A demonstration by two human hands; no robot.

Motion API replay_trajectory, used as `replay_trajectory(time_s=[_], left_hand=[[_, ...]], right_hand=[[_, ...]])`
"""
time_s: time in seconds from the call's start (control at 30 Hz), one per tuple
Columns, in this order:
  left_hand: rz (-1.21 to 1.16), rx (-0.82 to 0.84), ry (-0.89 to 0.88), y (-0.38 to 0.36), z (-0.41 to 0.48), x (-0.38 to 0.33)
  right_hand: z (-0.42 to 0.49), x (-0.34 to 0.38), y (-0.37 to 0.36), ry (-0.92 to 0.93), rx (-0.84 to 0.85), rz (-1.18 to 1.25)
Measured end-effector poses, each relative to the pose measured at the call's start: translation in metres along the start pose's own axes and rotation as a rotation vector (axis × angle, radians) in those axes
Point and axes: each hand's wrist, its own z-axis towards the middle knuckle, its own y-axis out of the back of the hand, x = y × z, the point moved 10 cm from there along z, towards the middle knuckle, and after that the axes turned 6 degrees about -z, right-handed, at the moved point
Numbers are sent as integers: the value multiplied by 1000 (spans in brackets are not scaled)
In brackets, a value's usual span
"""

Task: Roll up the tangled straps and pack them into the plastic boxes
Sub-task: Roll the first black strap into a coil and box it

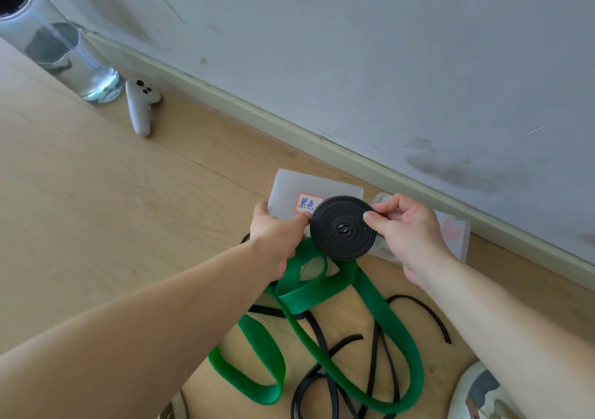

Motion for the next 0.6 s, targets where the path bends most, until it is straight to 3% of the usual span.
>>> replay_trajectory(time_s=[0.33,0.6], left_hand=[[-18,-5,1,0,-2,-1],[-70,-110,41,13,-5,2]], right_hand=[[-1,-5,-1,-15,-28,39],[-5,14,-13,108,-11,-97]])
